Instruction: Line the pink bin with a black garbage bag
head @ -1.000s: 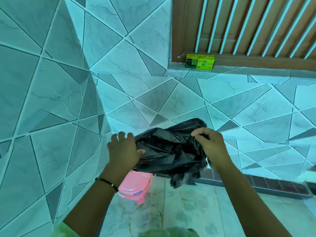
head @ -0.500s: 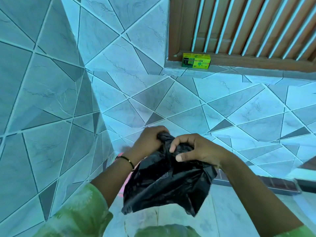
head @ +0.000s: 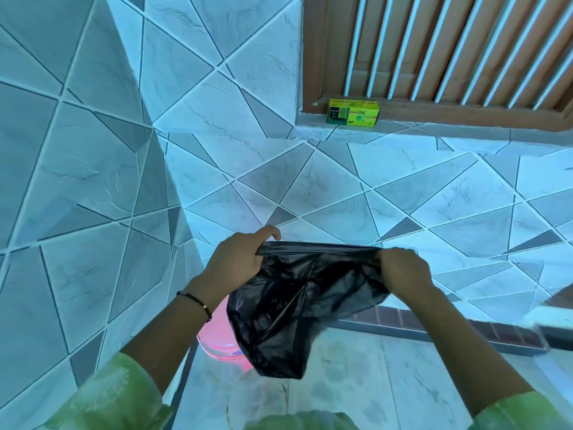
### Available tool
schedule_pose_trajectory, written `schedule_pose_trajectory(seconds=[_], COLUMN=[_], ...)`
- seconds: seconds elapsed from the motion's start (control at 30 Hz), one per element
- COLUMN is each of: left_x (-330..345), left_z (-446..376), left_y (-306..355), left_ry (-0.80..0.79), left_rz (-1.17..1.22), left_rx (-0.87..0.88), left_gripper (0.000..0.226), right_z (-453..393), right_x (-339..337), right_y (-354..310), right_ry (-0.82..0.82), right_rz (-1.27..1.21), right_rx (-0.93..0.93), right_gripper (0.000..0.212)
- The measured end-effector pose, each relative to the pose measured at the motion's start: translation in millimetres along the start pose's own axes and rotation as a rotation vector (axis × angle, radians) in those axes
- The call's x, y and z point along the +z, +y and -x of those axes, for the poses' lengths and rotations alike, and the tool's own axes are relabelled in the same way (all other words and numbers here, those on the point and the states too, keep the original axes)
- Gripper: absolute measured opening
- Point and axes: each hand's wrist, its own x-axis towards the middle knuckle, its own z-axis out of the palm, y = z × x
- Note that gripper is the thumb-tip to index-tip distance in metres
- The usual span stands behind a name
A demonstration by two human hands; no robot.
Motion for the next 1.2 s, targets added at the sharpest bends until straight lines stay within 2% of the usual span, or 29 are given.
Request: schedule_pose_trajectory(seconds=[0.07, 0.13, 0.23, 0.27, 0.3, 0.37, 0.43, 0.53, 0.63, 0.7, 0.77, 0.8, 0.87, 0.97, 1.07, 1.13, 1.2], left_x=[-2, -4, -1, 3, 9, 22, 33, 43, 54, 61, 61, 59, 50, 28, 11, 2, -6], left_z=[8, 14, 15, 15, 15, 13, 11, 8, 0, -6, -12, -15, -19, -25, -30, -29, -21], left_y=[-3, -8, -18, -22, -26, -28, -23, -2, 24, 38, 43, 41, 28, -2, -26, -34, -37], left_ry=[0.024, 0.018, -0.057, -0.074, -0.091, -0.123, -0.137, -0.085, -0.035, -0.034, -0.027, -0.025, 0.036, 0.176, 0.268, 0.259, 0.206], left_rz=[-0.059, -0.081, -0.203, -0.238, -0.258, -0.262, -0.221, -0.046, 0.141, 0.265, 0.277, 0.266, 0.304, 0.366, 0.395, 0.356, 0.243], left_rx=[0.076, 0.069, -0.045, -0.062, -0.084, -0.162, -0.229, -0.254, -0.216, -0.177, -0.192, -0.212, -0.241, -0.329, -0.399, -0.337, -0.174], left_gripper=[0.044, 0.048, 0.044, 0.042, 0.038, 0.032, 0.041, 0.078, 0.092, 0.076, 0.041, 0.029, 0.025, 0.029, 0.035, 0.035, 0.033], right_z=[-5, -12, -18, -19, -19, -15, -12, -7, 5, 12, 17, 17, 15, 10, 6, 3, -5], right_x=[3, 10, 8, 8, 6, 2, -4, -16, -32, -39, -48, -52, -54, -48, -37, -30, -23], right_y=[11, 22, 25, 21, 15, -2, -20, -46, -69, -79, -81, -78, -66, -37, -9, 4, 16], right_ry=[0.137, 0.275, 0.261, 0.224, 0.191, 0.166, 0.139, 0.093, 0.001, -0.074, -0.101, -0.091, -0.039, 0.078, 0.149, 0.087, 0.007], right_rz=[-0.111, -0.434, -1.282, -1.48, -1.568, -1.57, -1.516, -1.415, -1.449, -1.547, -1.611, -1.61, -1.488, -1.025, -0.522, -0.189, 0.003], right_rx=[0.113, 0.252, 0.372, 0.368, 0.339, 0.246, 0.154, 0.001, -0.075, -0.15, -0.203, -0.227, -0.302, -0.469, -0.645, -0.612, -0.458], right_gripper=[0.026, 0.027, 0.041, 0.048, 0.058, 0.074, 0.077, 0.058, 0.034, 0.034, 0.034, 0.032, 0.024, 0.013, 0.019, 0.028, 0.036])
